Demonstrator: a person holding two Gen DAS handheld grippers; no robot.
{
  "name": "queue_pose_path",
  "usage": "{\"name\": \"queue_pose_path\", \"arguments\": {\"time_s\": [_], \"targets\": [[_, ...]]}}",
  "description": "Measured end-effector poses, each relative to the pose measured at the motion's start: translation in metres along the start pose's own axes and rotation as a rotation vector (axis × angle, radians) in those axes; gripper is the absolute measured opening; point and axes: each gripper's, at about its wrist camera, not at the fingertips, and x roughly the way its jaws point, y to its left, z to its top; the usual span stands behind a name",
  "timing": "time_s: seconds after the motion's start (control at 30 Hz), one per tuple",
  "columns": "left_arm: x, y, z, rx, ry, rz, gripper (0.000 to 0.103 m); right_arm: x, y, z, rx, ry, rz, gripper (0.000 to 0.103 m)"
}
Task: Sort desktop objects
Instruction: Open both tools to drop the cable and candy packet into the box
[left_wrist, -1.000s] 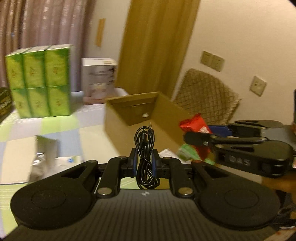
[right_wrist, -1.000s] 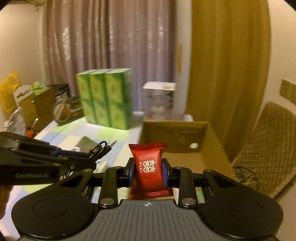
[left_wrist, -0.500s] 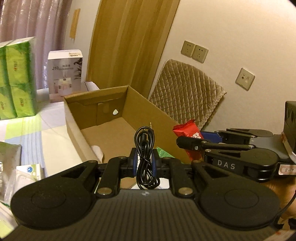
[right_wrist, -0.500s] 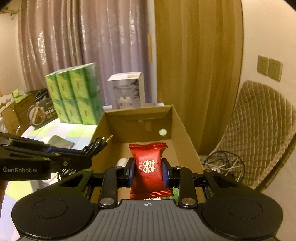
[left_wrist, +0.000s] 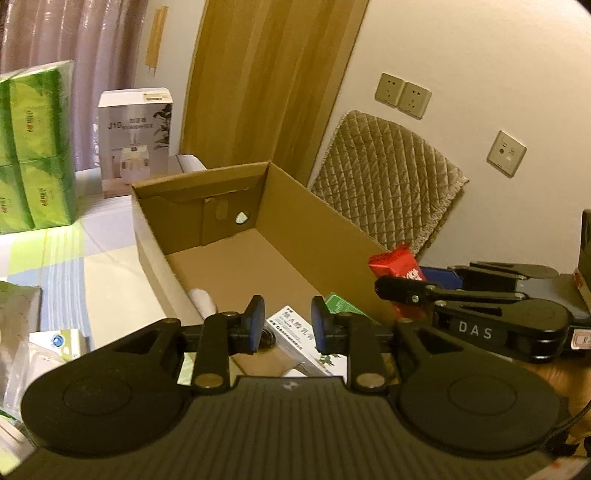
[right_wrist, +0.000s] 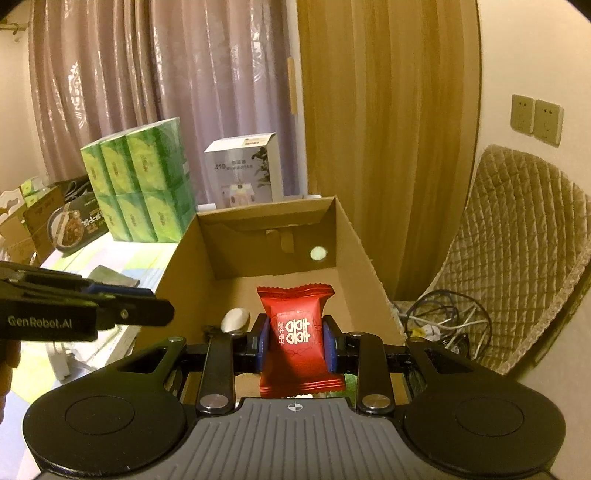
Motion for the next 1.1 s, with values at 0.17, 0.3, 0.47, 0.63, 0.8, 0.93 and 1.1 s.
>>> {"name": "queue_pose_path", "arguments": {"time_s": [0.17, 0.3, 0.47, 0.63, 0.8, 0.93, 1.1], "targets": [[-0.006, 0.002, -0.002, 0.005, -0.008, 0.014, 0.022, 0.001, 0.006, 0.000, -0.008, 0.006, 0.009, 0.027], [-0.008, 0.006, -0.004, 0.003, -0.002, 0.018, 0.022, 0.001, 0.010, 0.002, 0.000, -0.002, 0.017, 0.027], [-0.012, 0.010, -0.005, -0.001, -0.005, 0.022, 0.022, 0.000, 0.011, 0.008, 0.016, -0.027, 0.020, 0.038], [-0.014, 0.013, -0.006, -0.003, -0.007, 0.032, 0.023, -0.004, 0.012, 0.009, 0.010, -0.037, 0.017, 0.050], [-0.018, 0.015, -0.009, 0.001, -0.009, 0.040, 0.025, -0.012, 0.010, 0.008, 0.016, -0.038, 0.009, 0.050], [-0.024, 0.019, -0.011, 0.002, -0.016, 0.049, 0.025, -0.017, 0.012, 0.008, 0.009, -0.034, 0.004, 0.051], [-0.036, 0.026, -0.013, 0.004, -0.031, 0.063, 0.028, -0.023, 0.020, 0.010, -0.005, -0.031, 0.002, 0.052]]}}
